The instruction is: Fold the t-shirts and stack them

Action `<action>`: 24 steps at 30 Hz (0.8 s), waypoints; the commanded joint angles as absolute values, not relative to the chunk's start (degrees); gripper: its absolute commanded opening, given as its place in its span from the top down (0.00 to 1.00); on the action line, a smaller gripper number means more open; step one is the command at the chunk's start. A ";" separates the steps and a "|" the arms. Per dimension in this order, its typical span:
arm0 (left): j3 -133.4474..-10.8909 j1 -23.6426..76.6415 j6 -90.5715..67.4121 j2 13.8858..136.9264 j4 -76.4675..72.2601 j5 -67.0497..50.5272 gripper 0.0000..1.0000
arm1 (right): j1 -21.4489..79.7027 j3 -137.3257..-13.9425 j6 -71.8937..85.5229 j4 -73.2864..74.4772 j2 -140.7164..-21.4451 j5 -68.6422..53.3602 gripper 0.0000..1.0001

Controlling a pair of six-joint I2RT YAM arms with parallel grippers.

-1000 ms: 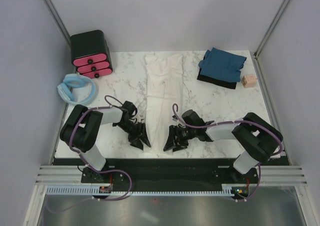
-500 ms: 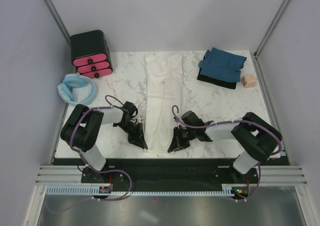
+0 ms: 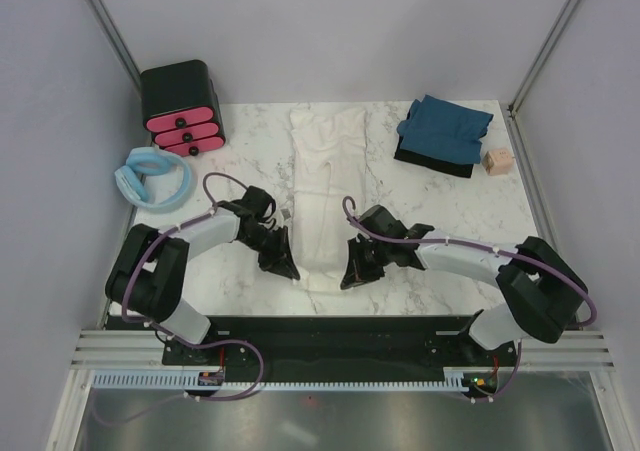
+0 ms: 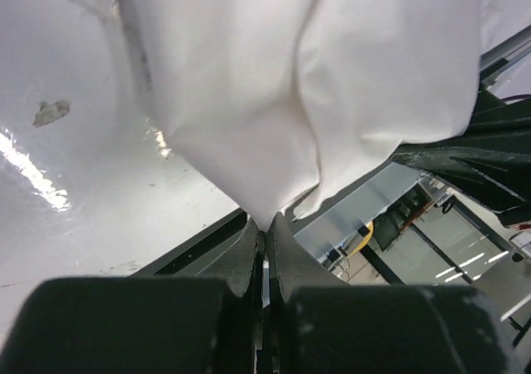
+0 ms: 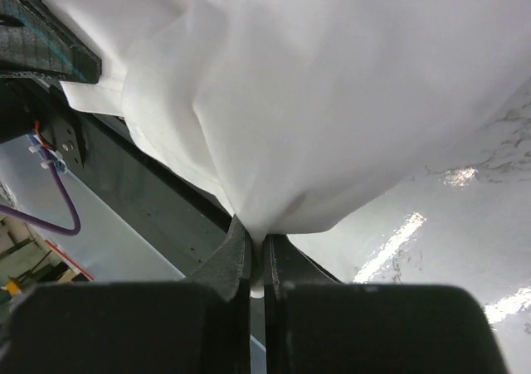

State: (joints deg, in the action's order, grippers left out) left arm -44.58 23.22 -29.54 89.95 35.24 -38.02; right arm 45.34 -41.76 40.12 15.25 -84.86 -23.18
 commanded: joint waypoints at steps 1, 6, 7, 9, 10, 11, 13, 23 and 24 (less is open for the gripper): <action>-50.53 23.20 -29.62 87.28 36.21 -38.85 0.98 | 45.35 -47.98 37.53 21.35 -82.88 -20.13 1.00; -57.03 23.20 -29.44 88.06 39.11 -36.92 0.98 | 45.00 -56.23 34.37 26.53 -84.28 -17.32 1.00; -58.09 23.29 -29.53 88.24 39.46 -36.39 0.98 | 44.48 -57.64 33.76 28.28 -84.64 -16.97 1.00; -61.42 23.20 -29.53 89.21 40.95 -34.90 0.98 | 43.69 -62.21 31.83 30.14 -85.95 -15.57 1.00; -62.65 23.20 -29.53 89.64 41.48 -33.15 0.98 | 42.55 -63.79 31.12 31.97 -86.57 -15.12 1.00; -65.28 23.20 -29.53 90.69 42.01 -32.26 0.98 | 41.93 -66.94 30.33 32.69 -87.79 -14.86 1.00; -69.75 23.20 -29.44 91.84 43.94 -28.84 0.98 | 40.09 -70.29 27.52 35.49 -89.29 -12.93 1.00; -92.01 22.76 -26.11 103.26 52.64 -17.59 0.98 | 31.82 -89.98 19.07 42.01 -102.29 -10.81 1.00; -93.50 22.59 -25.93 105.19 53.17 -16.53 0.98 | 31.21 -91.13 18.81 42.27 -103.17 -10.81 1.00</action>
State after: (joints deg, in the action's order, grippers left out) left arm -86.04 23.11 -28.93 100.49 48.62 -22.48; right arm 32.82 -84.97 22.61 39.13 -99.74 -12.12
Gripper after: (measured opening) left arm 0.033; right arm 0.035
